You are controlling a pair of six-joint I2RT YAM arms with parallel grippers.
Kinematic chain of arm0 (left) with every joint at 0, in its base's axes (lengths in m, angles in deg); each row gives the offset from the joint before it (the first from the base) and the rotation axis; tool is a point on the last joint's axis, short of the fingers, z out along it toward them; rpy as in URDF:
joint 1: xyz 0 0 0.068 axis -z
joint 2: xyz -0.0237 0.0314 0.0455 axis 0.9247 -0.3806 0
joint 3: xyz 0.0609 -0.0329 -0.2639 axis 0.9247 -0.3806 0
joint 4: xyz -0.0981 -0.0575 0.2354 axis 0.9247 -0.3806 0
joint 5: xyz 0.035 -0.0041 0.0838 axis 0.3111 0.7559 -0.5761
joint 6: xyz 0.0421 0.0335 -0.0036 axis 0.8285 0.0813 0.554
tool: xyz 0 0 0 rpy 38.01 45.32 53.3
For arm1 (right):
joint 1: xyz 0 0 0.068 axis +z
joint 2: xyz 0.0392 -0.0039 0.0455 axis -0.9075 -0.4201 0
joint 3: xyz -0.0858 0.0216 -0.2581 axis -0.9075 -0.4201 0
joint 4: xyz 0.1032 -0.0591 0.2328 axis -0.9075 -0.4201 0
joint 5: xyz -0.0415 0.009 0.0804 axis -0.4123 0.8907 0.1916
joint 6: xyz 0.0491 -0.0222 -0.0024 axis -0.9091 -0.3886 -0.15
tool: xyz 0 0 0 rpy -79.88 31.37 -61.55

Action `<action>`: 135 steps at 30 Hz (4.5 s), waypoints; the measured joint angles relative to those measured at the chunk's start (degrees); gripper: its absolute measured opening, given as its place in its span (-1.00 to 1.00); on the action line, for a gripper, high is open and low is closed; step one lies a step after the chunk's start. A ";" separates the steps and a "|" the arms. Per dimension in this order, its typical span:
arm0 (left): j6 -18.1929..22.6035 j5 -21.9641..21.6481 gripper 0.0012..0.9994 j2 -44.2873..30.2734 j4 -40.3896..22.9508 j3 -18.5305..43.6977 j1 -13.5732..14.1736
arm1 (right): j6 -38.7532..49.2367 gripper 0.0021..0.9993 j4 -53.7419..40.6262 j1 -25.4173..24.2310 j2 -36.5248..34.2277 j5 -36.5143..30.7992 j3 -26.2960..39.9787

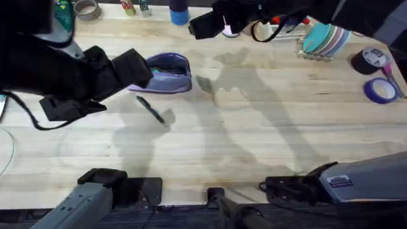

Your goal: Unzip the bag, pick up the pens from the table one at a time and place them inside, then zip the bag closed.

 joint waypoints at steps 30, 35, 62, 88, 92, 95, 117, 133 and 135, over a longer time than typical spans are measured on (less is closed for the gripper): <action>-12.77 -8.01 0.99 -5.46 20.69 -21.26 9.24 | 0.00 0.99 0.00 0.00 0.00 0.01 0.00; -12.76 -7.96 0.99 -8.07 23.19 -22.43 9.23 | 0.00 0.99 0.00 0.00 0.00 0.02 0.00; -12.72 -6.45 0.79 -23.99 25.75 -21.51 13.14 | 0.00 0.99 -0.02 0.00 0.00 0.02 0.00; -13.17 -4.25 -0.91 -24.87 21.33 -20.57 13.42 | 0.00 0.99 0.00 0.00 0.00 0.02 0.00; -14.04 -3.57 -0.92 -24.40 17.36 -20.50 13.43 | 0.00 0.99 0.00 0.00 0.00 0.02 0.00; -14.69 -3.44 -0.92 -21.58 16.73 -19.56 13.43 | 0.02 0.99 0.00 0.00 0.00 0.00 0.00; 15.31 -6.72 -0.92 -4.38 29.24 -13.22 13.43 | 0.04 0.99 0.90 -4.40 0.00 0.02 0.00; 75.27 -4.53 -0.92 -6.33 37.62 -13.20 12.61 | 0.02 0.99 0.87 -5.40 0.00 0.02 0.00; 78.53 -4.51 -0.92 -8.17 37.76 -13.20 11.88 | 0.02 0.99 0.87 -5.40 0.00 0.02 0.00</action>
